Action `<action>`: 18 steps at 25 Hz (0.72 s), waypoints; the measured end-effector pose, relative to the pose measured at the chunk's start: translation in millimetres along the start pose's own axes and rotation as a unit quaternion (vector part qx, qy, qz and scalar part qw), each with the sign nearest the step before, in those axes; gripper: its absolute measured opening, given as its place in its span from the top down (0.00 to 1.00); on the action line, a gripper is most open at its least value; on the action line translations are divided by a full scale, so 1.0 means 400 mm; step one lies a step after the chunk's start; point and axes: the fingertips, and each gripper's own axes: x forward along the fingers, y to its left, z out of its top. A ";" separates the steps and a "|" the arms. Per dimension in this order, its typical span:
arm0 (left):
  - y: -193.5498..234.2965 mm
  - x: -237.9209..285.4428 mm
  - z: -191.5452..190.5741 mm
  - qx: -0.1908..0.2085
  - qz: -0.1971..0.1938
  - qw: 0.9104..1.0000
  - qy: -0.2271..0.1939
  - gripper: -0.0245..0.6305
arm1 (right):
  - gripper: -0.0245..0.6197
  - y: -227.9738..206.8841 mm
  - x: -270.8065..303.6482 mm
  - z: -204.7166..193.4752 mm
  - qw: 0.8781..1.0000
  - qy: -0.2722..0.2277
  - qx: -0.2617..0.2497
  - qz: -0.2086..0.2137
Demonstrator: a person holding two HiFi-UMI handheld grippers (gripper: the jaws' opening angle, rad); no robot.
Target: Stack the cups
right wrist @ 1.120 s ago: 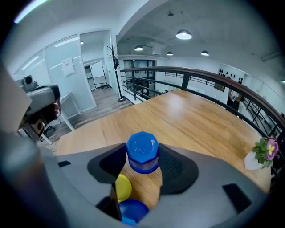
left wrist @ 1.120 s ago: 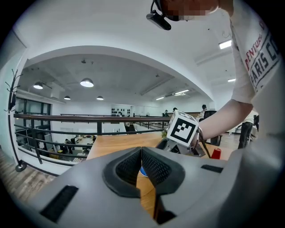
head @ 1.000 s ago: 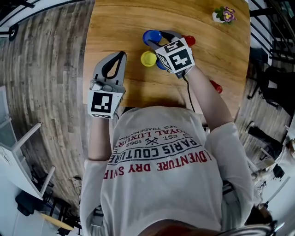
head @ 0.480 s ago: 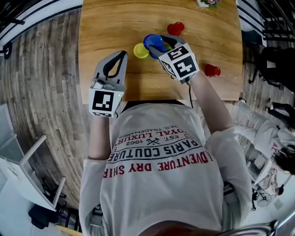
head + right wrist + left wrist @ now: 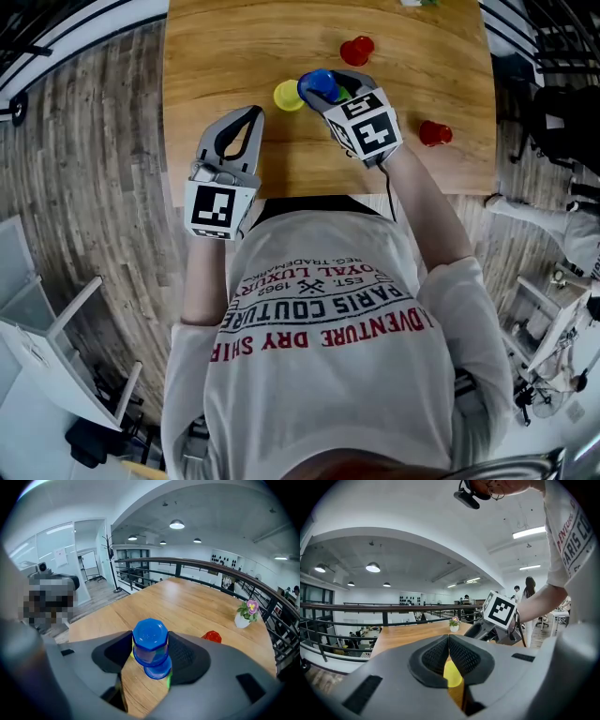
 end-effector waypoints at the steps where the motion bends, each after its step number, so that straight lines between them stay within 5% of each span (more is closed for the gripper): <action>1: -0.001 -0.001 0.000 0.001 -0.001 1.000 0.000 0.94 | 0.57 0.000 0.000 0.001 1.000 -0.005 0.003 0.000; 10: -0.016 0.039 0.019 0.006 0.001 1.000 -0.002 0.94 | 0.49 -0.066 -0.091 0.055 0.996 -0.085 0.040 0.003; 18: -0.050 0.126 0.058 0.012 0.010 1.000 -0.004 0.94 | 0.49 -0.222 -0.095 -0.002 0.996 -0.063 0.059 -0.017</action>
